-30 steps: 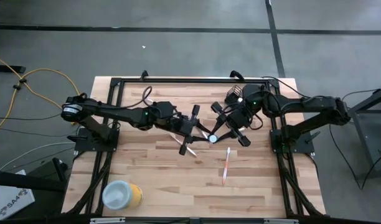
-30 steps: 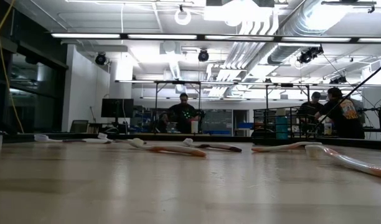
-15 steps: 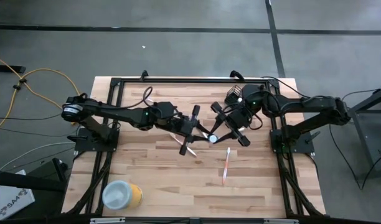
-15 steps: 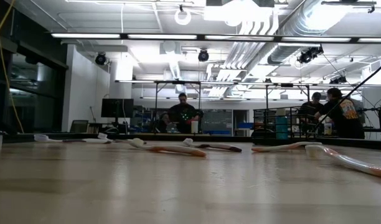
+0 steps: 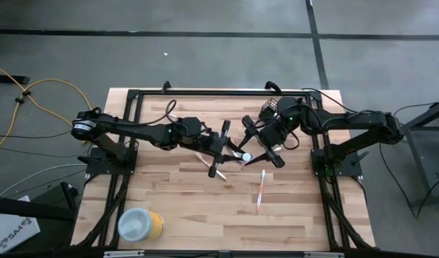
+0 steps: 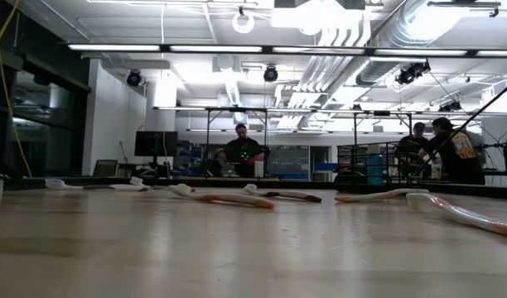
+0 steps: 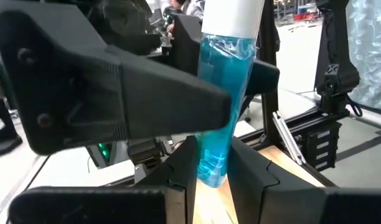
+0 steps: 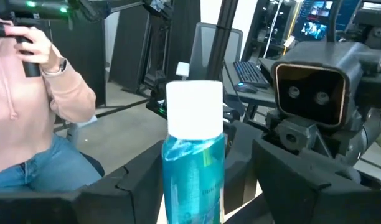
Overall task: Pick & Place toothbrushing station
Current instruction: Put the blue mouthwash bottle into the middle of the black mesh organizer
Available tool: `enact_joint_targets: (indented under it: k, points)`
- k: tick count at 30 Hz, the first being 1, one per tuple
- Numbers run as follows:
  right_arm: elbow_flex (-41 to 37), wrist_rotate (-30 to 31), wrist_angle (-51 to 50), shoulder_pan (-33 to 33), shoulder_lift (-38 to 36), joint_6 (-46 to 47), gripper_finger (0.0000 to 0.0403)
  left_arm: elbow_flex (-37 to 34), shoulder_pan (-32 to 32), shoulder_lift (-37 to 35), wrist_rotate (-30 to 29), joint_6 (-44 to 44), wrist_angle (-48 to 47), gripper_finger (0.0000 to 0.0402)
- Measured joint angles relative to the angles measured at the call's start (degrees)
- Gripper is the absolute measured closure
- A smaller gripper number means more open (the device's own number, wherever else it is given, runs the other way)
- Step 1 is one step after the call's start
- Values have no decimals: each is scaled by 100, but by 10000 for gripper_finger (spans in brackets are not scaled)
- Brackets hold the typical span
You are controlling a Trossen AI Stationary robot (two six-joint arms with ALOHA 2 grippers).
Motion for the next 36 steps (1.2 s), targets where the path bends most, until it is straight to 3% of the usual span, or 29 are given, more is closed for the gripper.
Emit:
enact_joint_targets:
  k: [6, 11, 16, 21, 36]
  points:
    - [0, 67, -20, 1, -247, 105, 180, 0, 0, 0, 0, -106, -136, 337]
    - [9, 590, -363, -38, -696, 858, 181, 0, 0, -2, -34, -159, -240, 337]
    - [9, 1401, -1428, -31, -990, 1152, 181, 0, 0, -7, -130, -372, -560, 337]
    - [9, 1861, -1797, 92, -935, 1156, 181, 0, -2, -7, -192, -560, -1015, 337]
    - [7, 2281, -2409, 133, -573, 1410, 181, -2, -17, -11, -623, -957, -2078, 337]
